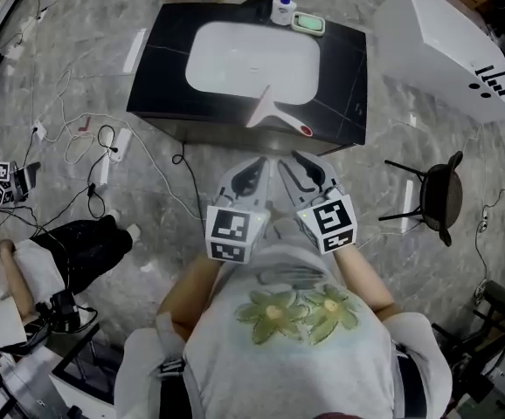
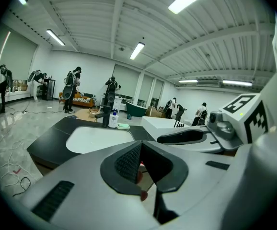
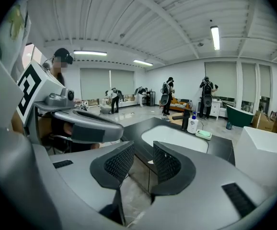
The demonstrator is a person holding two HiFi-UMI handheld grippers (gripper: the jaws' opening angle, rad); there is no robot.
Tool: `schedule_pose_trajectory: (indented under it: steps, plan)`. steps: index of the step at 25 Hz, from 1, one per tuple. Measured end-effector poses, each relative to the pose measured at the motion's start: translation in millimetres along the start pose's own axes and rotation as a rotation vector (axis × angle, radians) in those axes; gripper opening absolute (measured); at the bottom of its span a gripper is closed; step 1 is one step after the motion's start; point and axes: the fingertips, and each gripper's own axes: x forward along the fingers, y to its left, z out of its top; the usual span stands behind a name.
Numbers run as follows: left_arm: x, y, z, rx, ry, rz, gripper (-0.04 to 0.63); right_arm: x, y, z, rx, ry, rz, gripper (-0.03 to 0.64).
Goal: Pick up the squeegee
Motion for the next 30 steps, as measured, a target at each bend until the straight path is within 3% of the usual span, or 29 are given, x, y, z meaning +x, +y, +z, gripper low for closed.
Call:
schedule_pose_trajectory:
  steps: [15,30]
  plan:
    - [52,20,-1,-0.015,0.064,0.029,0.011,62,-45,-34,-0.087,0.125,0.105,0.129]
    - [88,34,7,-0.053,0.076,0.054,0.011,98,-77,-56,-0.135,0.149,0.145,0.129]
